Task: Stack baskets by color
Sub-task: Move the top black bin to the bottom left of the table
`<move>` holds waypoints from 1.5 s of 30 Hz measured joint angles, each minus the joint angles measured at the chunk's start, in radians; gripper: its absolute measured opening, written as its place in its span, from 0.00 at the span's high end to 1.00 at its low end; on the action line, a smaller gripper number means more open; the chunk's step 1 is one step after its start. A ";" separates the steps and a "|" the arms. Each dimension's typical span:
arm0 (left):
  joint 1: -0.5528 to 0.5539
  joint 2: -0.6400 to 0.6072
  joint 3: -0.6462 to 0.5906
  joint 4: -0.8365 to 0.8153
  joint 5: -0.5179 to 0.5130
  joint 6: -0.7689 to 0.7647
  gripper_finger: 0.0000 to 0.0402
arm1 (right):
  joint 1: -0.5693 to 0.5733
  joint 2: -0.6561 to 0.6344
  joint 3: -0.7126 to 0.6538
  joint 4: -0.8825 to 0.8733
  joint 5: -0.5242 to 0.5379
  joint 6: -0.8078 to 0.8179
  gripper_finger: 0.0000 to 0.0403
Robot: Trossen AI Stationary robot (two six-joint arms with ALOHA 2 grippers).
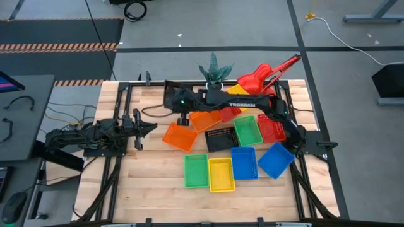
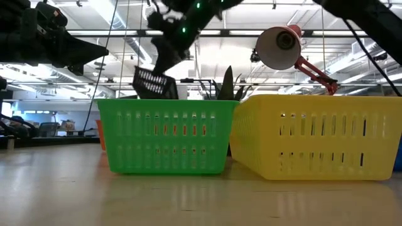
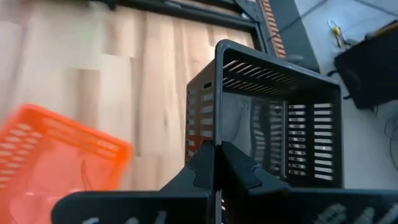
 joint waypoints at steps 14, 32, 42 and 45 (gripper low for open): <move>0.000 0.000 0.000 0.001 0.000 0.000 0.90 | 0.272 -0.248 -0.468 0.298 0.235 -0.046 0.97; 0.000 0.000 0.000 0.001 0.000 0.000 0.91 | 0.647 -0.124 -0.478 0.690 -0.061 0.289 0.97; 0.000 0.000 0.000 0.000 0.000 0.000 0.93 | 0.571 0.239 -0.059 0.584 -0.039 0.294 0.97; 0.000 0.000 0.000 0.001 0.000 0.000 0.93 | 0.559 0.290 0.035 0.511 0.026 0.322 0.97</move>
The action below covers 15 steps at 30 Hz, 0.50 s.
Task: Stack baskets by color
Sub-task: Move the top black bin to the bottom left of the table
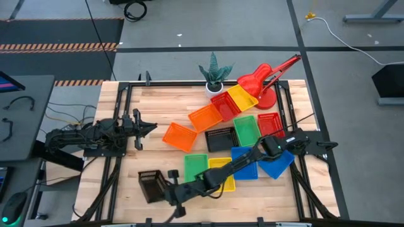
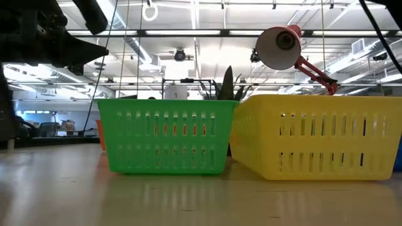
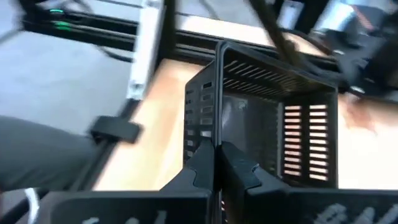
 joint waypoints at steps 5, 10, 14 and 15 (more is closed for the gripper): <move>0.000 0.000 0.000 -0.001 0.000 0.000 0.92 | -0.025 0.032 0.063 -0.104 0.052 0.126 0.97; 0.000 0.000 0.000 -0.001 0.000 0.000 0.91 | -0.043 0.031 0.056 -0.122 0.048 0.153 0.97; 0.000 0.000 0.000 0.001 0.000 0.000 0.93 | -0.056 0.073 0.053 -0.076 0.014 0.153 0.91; 0.000 0.000 0.000 0.000 0.000 0.000 0.93 | -0.058 0.090 0.053 -0.047 0.011 0.153 0.89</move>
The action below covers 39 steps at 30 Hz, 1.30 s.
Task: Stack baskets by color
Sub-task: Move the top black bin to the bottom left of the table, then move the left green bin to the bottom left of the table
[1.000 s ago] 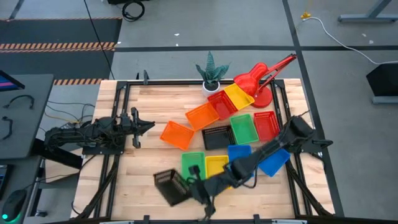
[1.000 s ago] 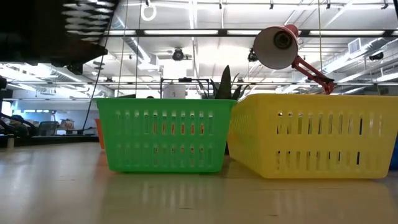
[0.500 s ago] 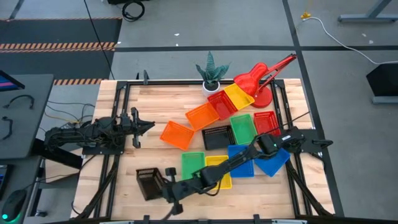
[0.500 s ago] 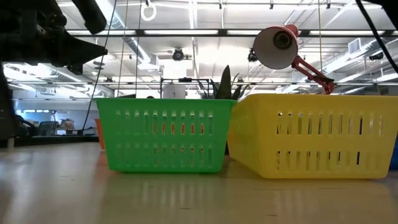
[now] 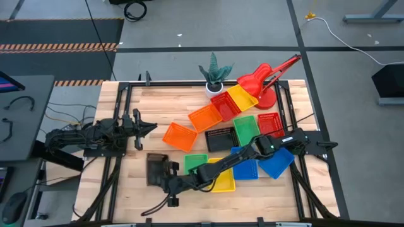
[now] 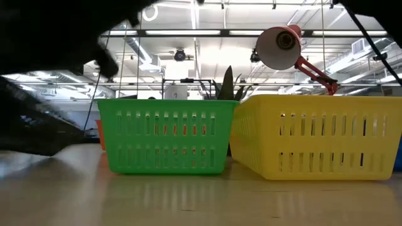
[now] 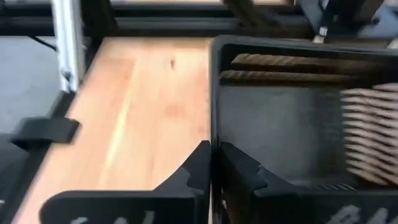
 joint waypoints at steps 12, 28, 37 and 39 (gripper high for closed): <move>0.000 0.007 0.000 0.001 0.001 0.000 0.91 | -0.011 -0.024 0.000 0.183 -0.110 -0.146 0.54; 0.000 0.007 0.000 0.007 0.000 0.000 0.91 | 0.148 -0.247 0.001 -0.743 -0.066 -0.110 0.50; 0.000 0.006 0.000 0.008 0.000 0.000 0.91 | 0.157 -0.157 0.000 -0.708 0.094 0.002 0.50; 0.000 0.006 0.000 0.008 0.000 0.000 0.92 | 0.151 -0.158 0.001 -0.710 0.102 0.024 0.50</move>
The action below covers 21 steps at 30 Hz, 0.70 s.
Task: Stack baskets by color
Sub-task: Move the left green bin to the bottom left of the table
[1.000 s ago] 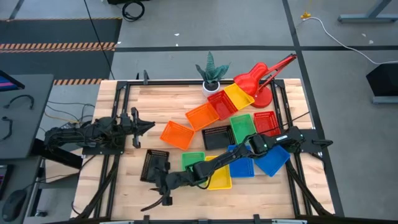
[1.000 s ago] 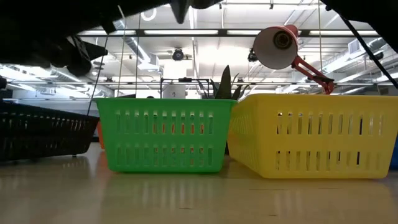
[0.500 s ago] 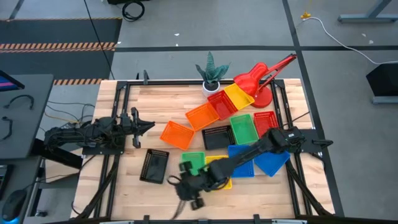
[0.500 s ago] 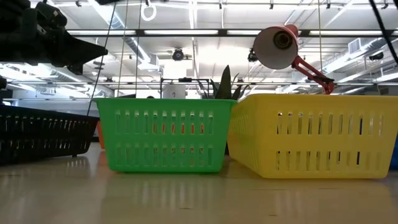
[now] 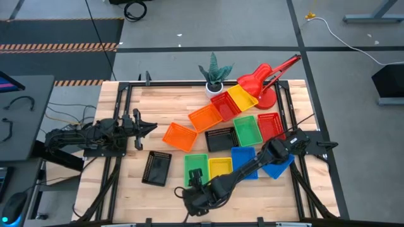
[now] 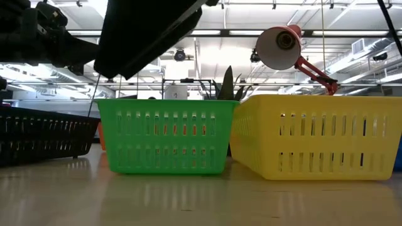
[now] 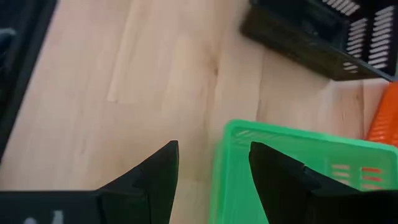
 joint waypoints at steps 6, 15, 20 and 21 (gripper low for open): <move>0.000 0.000 0.000 0.000 0.000 0.000 0.92 | -0.028 0.009 0.001 -0.072 -0.088 0.072 0.53; 0.000 0.000 0.000 0.005 0.000 0.000 0.91 | -0.051 0.024 -0.080 0.027 -0.070 0.072 0.85; 0.000 0.000 0.000 0.008 0.000 0.000 0.93 | -0.058 0.041 -0.081 0.238 -0.108 -0.018 0.97; 0.000 0.000 0.000 0.007 0.000 0.000 0.93 | -0.060 0.042 -0.081 0.285 -0.115 -0.032 0.97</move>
